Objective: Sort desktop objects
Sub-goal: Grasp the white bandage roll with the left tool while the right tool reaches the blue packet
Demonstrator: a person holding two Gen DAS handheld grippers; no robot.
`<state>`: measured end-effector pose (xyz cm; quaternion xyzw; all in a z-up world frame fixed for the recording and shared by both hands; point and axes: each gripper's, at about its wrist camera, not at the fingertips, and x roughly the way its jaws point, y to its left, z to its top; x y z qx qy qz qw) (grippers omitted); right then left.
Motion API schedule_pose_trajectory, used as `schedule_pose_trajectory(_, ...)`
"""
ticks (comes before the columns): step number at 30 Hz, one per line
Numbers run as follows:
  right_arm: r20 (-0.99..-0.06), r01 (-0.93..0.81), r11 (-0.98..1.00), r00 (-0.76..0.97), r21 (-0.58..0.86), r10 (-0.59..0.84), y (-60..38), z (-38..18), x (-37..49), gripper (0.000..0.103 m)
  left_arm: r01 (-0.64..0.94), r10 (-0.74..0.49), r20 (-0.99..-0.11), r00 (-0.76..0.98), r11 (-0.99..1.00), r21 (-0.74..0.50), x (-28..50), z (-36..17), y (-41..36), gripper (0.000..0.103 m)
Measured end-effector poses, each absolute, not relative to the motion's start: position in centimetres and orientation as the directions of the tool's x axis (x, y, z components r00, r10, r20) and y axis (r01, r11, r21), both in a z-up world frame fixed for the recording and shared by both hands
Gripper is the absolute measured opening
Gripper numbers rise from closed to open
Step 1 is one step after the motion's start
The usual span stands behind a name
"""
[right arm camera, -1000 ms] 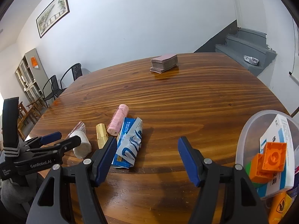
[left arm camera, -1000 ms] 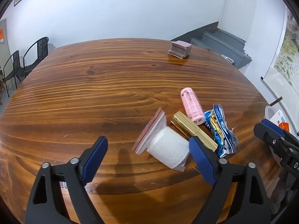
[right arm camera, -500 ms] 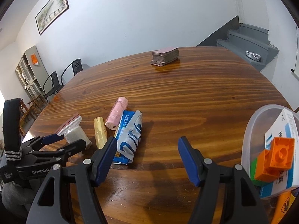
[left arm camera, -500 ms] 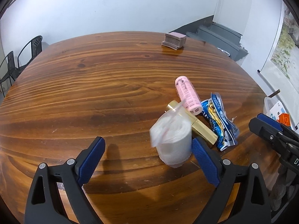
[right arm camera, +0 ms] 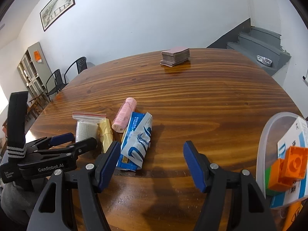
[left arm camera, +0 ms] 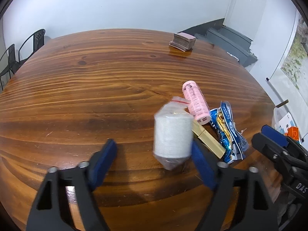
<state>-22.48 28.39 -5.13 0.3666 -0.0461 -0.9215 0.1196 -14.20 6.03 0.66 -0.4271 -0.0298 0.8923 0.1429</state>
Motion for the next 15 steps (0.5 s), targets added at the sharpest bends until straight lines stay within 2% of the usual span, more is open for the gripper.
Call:
schedule_pose_trajectory(4, -0.686, 0.192, -0.964, -0.678, 0.184, -0.266, 28.0, -5.7, -23.3, 0.072, -0.223, 0.287, -0.750, -0.596, -0.956, -0.189, -13.9, 0.7, 5.5, 0.041)
schedule_pose_trajectory(15, -0.708, 0.265, -0.954, -0.646, 0.144, -0.286, 24.7, -5.8, -25.0, 0.072, -0.178, 0.213, -0.724, -0.656, -0.976, -0.125, -12.0, 3.0, 3.5, 0.041)
